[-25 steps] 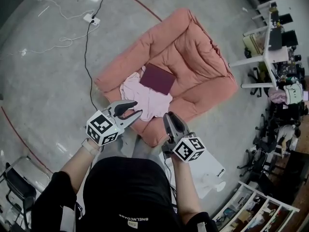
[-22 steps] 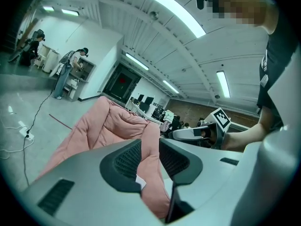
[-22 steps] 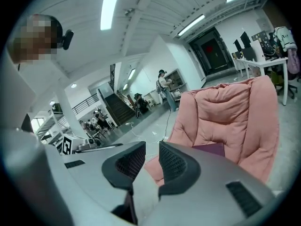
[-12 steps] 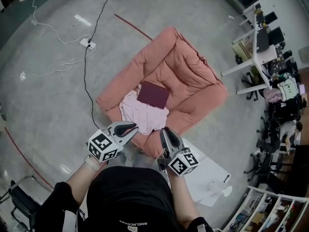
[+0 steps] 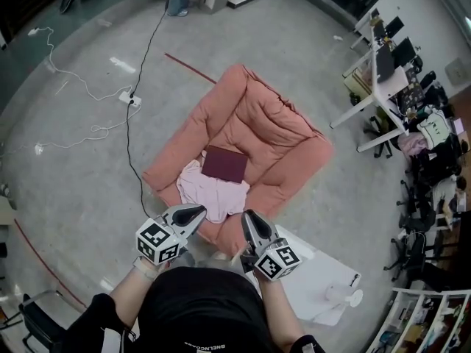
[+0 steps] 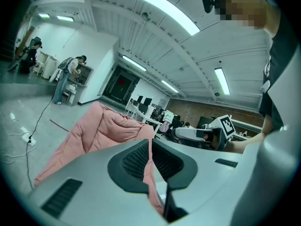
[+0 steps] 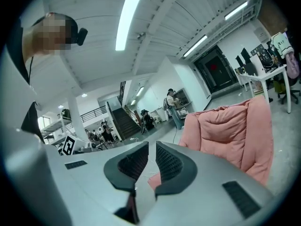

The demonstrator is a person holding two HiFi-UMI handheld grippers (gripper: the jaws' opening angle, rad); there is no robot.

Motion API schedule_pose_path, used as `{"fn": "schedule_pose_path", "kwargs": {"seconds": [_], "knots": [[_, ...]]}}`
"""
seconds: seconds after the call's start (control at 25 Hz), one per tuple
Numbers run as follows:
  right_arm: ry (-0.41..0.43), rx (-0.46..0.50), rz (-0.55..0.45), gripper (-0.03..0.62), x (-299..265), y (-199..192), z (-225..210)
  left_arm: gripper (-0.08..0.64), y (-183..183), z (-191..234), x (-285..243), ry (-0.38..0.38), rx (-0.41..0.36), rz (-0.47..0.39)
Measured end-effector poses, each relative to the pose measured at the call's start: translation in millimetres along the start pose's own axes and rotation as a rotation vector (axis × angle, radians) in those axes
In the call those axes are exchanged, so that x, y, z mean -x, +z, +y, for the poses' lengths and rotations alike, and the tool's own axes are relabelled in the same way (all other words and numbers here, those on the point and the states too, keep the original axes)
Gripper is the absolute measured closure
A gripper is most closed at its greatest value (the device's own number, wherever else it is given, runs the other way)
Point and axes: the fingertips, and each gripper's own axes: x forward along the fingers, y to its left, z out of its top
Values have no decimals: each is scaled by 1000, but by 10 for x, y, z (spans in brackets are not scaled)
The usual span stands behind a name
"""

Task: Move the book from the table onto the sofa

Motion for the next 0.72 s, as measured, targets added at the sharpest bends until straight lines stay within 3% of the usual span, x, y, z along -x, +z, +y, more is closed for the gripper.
{"fn": "schedule_pose_path", "kwargs": {"seconds": [0.24, 0.72], "knots": [[10, -19, -56, 525, 475, 236, -68, 532, 14, -429, -168, -6, -38, 48], [-62, -43, -142, 525, 1280, 653, -354, 540, 326, -1185, -603, -90, -85, 84]]}}
